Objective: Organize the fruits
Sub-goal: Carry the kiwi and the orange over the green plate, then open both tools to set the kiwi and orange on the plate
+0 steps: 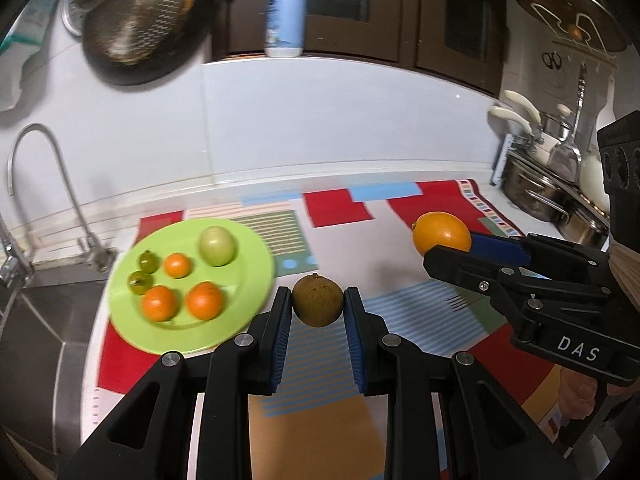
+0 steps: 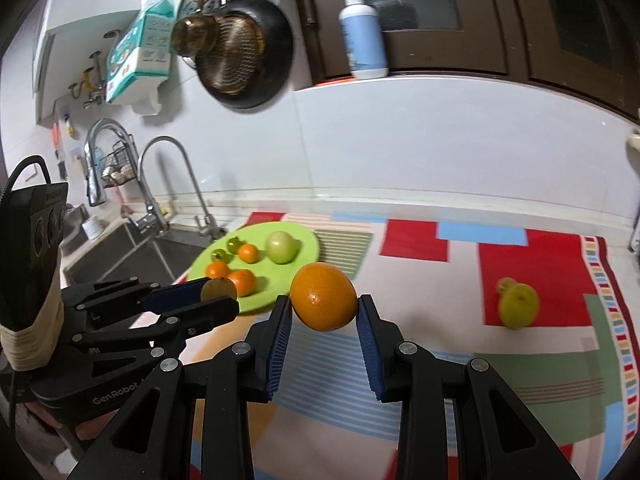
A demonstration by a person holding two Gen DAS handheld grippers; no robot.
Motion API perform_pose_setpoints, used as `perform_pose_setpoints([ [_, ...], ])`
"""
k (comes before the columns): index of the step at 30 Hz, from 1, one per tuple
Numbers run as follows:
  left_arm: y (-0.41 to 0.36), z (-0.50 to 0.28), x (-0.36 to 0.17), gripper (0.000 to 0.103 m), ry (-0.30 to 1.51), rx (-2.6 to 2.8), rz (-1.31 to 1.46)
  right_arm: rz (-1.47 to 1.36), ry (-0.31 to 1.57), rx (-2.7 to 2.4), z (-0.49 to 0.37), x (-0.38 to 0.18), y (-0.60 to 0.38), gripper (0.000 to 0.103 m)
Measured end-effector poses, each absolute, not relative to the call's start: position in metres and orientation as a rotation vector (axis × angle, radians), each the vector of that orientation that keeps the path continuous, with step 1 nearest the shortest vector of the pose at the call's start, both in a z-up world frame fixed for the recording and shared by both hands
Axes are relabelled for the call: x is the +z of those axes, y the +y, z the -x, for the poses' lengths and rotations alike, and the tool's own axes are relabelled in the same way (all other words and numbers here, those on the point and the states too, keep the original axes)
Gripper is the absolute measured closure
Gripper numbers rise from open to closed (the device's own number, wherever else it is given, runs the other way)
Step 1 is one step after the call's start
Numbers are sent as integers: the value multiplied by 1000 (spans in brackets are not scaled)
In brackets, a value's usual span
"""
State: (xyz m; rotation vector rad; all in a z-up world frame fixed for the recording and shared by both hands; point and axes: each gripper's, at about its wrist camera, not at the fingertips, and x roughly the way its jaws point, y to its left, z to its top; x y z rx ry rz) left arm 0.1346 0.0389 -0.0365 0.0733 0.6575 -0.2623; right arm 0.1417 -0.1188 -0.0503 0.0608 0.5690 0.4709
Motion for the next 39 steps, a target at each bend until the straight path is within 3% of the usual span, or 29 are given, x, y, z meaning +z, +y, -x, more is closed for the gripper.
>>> perform_pose_setpoints([
  [18,124,-162,-37,76,652,-163,-76,-45,583,568,-174,-50,-22,68],
  [39,147,-246,-85,76,747,-164,-53,-32,732,568,-258,-98,15,68],
])
